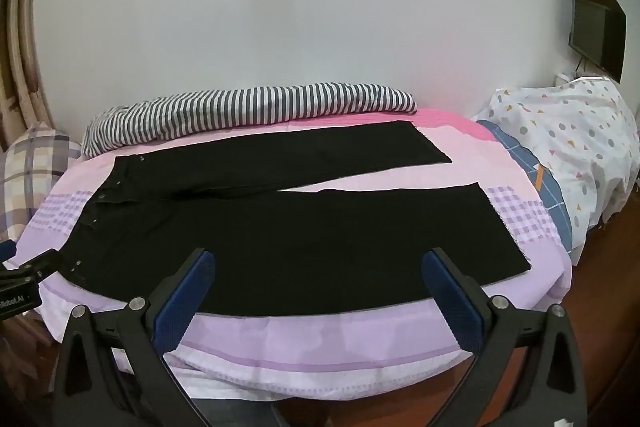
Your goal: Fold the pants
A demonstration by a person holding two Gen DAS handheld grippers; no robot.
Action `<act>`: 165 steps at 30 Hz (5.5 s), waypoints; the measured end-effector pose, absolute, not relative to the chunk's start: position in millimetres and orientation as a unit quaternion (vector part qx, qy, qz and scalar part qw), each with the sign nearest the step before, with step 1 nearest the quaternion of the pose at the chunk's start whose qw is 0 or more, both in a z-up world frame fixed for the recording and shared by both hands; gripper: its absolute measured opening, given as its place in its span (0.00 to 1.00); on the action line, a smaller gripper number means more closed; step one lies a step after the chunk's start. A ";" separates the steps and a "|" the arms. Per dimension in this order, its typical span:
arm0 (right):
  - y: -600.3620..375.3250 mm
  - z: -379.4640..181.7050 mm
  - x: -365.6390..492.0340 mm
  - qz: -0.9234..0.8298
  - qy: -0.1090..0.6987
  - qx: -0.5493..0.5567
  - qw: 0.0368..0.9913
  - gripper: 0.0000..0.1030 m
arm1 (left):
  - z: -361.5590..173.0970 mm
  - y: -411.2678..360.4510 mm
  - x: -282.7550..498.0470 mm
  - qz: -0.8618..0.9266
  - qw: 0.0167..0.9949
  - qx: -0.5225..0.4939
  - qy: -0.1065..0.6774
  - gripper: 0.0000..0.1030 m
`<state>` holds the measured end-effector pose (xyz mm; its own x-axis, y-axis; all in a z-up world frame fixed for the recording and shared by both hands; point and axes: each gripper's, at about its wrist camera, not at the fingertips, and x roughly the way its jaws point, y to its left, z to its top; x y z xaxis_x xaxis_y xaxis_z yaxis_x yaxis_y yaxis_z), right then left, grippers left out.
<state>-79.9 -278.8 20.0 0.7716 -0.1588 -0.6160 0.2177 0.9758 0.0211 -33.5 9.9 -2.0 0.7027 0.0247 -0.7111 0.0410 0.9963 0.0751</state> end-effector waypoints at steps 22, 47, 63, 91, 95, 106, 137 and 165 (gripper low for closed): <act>-274.2 24.0 -106.1 -0.096 0.286 0.037 0.953 1.00 | 0.7 4.8 -63.8 0.002 0.935 0.056 0.352 1.00; -278.3 25.4 -112.2 -0.110 0.279 0.042 0.953 1.00 | -4.5 9.8 -64.7 0.022 0.929 0.034 0.367 1.00; -282.1 24.9 -111.9 -0.112 0.276 0.045 0.954 1.00 | -3.9 -6.9 -72.6 -0.035 0.936 0.055 0.347 1.00; -291.6 23.7 -119.8 -0.122 0.280 0.035 0.952 1.00 | -8.4 -5.4 -70.7 -0.028 0.930 0.055 0.362 1.00; -291.8 20.4 -114.2 -0.122 0.290 0.036 0.949 1.00 | -11.5 -3.2 -68.5 -0.030 0.928 0.054 0.369 1.00; -298.0 -1.8 -72.3 -0.131 0.362 0.031 0.922 1.00 | -39.1 22.2 -33.7 -0.004 0.902 0.013 0.431 1.00; -228.0 -32.6 225.7 0.051 0.450 0.025 0.891 1.00 | -79.4 204.0 307.5 -0.078 0.822 -0.228 0.516 0.45; -204.9 -76.9 315.1 0.081 0.477 0.017 0.875 0.99 | -147.6 209.9 428.9 -0.142 0.754 -0.342 0.542 0.13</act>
